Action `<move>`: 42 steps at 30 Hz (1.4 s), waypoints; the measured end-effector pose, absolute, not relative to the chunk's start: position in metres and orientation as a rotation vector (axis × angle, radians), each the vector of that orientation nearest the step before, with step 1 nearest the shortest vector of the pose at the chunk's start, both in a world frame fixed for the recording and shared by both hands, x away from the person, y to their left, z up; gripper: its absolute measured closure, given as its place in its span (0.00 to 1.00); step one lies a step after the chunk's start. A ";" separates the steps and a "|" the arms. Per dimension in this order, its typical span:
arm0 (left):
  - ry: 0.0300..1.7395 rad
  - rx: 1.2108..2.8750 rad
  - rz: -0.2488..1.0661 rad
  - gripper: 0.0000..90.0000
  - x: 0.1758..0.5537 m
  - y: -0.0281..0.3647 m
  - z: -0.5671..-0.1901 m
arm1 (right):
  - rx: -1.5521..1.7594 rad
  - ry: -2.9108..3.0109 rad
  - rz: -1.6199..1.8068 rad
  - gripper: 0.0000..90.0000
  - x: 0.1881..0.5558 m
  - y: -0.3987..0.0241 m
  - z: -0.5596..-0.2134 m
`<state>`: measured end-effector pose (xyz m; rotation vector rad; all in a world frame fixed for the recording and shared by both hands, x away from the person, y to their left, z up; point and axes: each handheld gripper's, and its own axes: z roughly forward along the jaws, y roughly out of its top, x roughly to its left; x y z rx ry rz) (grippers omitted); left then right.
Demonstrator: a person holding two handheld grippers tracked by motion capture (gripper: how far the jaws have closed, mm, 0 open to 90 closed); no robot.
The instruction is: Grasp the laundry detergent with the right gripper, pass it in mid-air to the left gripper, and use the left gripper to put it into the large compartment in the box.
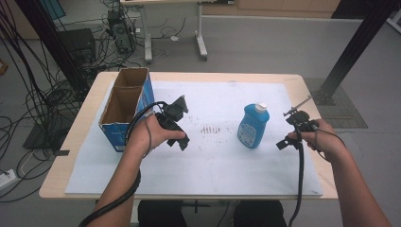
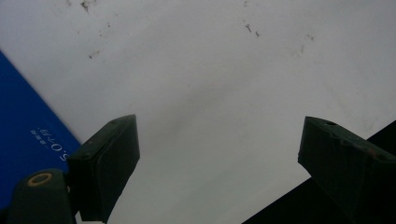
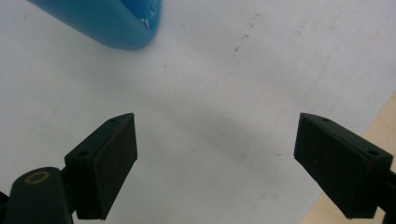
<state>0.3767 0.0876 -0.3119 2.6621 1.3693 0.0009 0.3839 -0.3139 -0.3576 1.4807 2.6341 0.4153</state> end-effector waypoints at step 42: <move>1.341 2.657 -0.014 0.14 0.373 0.085 -0.314 | 1.403 2.615 0.626 0.14 0.342 -0.287 -0.392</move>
